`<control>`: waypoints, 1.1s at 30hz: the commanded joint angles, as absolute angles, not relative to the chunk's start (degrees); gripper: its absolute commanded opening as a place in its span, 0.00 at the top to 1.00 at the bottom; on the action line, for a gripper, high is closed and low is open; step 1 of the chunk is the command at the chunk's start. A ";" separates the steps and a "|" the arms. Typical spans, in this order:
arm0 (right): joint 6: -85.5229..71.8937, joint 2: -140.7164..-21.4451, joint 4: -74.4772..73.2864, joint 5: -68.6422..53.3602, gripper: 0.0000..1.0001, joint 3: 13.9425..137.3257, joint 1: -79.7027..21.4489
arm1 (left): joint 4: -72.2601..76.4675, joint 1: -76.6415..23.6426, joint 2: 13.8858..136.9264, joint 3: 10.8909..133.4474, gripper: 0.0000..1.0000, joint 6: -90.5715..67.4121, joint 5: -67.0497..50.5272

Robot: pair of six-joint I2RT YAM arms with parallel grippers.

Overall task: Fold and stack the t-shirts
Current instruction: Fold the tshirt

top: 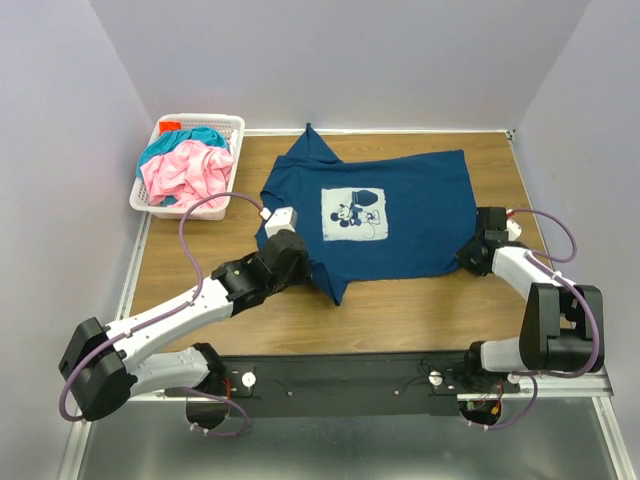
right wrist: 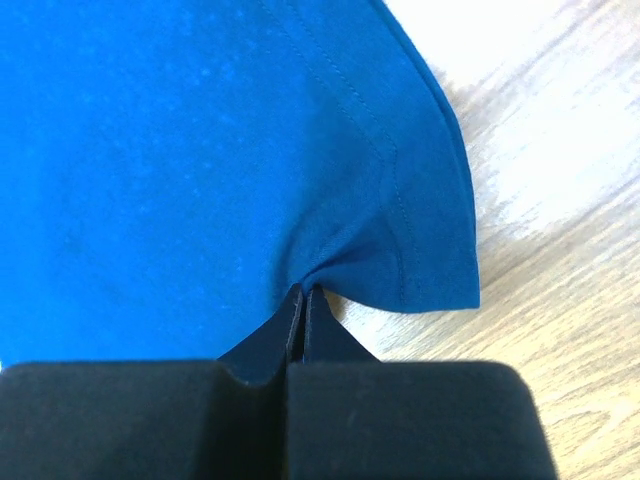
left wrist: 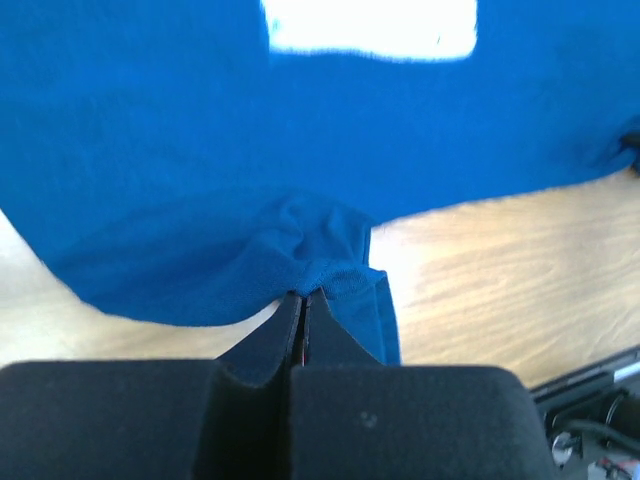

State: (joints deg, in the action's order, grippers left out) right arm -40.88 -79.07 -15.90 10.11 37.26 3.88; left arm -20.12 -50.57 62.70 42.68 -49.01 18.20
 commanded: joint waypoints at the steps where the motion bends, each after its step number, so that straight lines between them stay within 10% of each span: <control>1: -38.41 -78.48 -16.17 8.62 0.99 39.81 4.31 | -17.05 -48.52 62.93 45.70 1.00 -44.39 18.37; 33: -32.26 -102.39 -26.72 5.18 0.97 72.06 4.31 | -4.66 -27.25 88.77 66.09 1.00 -28.83 8.00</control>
State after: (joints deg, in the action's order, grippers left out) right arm -33.54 -100.36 -24.21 4.80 68.34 3.88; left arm -6.33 -28.53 86.21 63.00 -31.27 10.00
